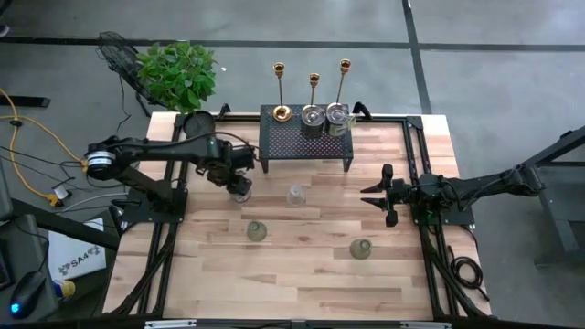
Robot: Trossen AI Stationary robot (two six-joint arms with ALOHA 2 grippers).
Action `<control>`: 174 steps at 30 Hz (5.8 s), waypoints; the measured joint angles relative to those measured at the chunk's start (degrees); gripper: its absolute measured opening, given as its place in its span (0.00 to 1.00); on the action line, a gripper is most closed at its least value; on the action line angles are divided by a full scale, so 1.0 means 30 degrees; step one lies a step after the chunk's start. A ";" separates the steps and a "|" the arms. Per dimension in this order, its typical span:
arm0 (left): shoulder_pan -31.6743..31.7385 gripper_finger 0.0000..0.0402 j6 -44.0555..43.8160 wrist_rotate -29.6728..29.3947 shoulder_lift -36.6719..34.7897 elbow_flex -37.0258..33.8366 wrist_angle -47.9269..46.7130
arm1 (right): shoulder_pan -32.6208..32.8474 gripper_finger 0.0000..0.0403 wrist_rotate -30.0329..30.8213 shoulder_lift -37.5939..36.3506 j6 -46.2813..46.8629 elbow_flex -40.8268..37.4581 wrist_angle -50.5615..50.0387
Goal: Pick & Place candle stick holders
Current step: Put the silver scented candle on the shelf aligned with the other silver scented candle
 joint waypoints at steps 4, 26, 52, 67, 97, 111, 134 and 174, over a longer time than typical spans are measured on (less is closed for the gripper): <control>0.0030 0.36 0.1478 0.0459 0.0313 0.0025 -0.0048 | -0.0002 0.25 0.0003 0.0000 0.0003 -0.0005 0.0000; -0.0035 0.27 0.6670 0.0983 0.0386 -0.0011 0.0498 | 0.0005 0.25 -0.0002 0.0000 -0.0001 -0.0005 0.0000; -0.0050 0.01 0.7431 -0.0095 0.0378 -0.0011 0.1555 | -0.0002 0.25 -0.0002 0.0000 -0.0002 -0.0005 0.0000; -0.0050 0.00 0.5974 -0.0603 0.0421 0.0260 0.1385 | 0.0005 0.25 0.0005 0.0000 0.0005 -0.0005 0.0000; -0.0451 0.00 0.5351 -0.1028 0.0182 0.1491 0.0253 | -0.0002 0.25 0.0005 0.0000 0.0005 0.0000 -0.0007; -0.0458 0.00 0.5699 -0.1940 0.0145 0.4918 -0.2362 | -0.0002 0.25 0.0005 0.0000 0.0005 -0.0005 -0.0007; -0.0302 0.00 0.7843 -0.4372 0.0291 1.1987 -0.4504 | -0.0002 0.25 0.0005 0.0000 -0.0002 -0.0002 -0.0007; 0.4219 0.00 1.1165 -0.3614 0.4422 1.5420 -0.0377 | 0.0005 0.25 0.0000 0.0000 0.0003 -0.0005 -0.0002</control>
